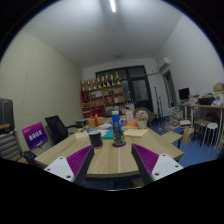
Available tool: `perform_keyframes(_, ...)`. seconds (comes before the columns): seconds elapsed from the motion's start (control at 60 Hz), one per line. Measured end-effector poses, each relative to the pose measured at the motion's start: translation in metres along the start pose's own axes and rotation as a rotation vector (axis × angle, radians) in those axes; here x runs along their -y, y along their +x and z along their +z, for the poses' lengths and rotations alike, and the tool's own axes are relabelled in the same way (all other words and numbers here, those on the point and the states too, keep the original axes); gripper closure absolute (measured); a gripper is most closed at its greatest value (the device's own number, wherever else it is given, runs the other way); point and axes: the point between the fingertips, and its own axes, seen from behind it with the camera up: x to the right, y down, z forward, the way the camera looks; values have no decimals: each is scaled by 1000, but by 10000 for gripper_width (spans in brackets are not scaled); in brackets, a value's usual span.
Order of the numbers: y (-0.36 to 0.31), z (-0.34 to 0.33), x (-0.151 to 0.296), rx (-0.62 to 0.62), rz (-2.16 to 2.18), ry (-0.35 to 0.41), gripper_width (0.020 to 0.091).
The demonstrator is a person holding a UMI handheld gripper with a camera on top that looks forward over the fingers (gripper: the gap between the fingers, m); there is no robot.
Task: Pour water
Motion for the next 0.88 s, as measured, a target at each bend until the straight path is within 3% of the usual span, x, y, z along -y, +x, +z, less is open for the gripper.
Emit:
perform_keyframes(0.333,3,1,-6,-4,20,-12,275)
perform_keyframes(0.883,2,9,-17,-68,-117,28,279)
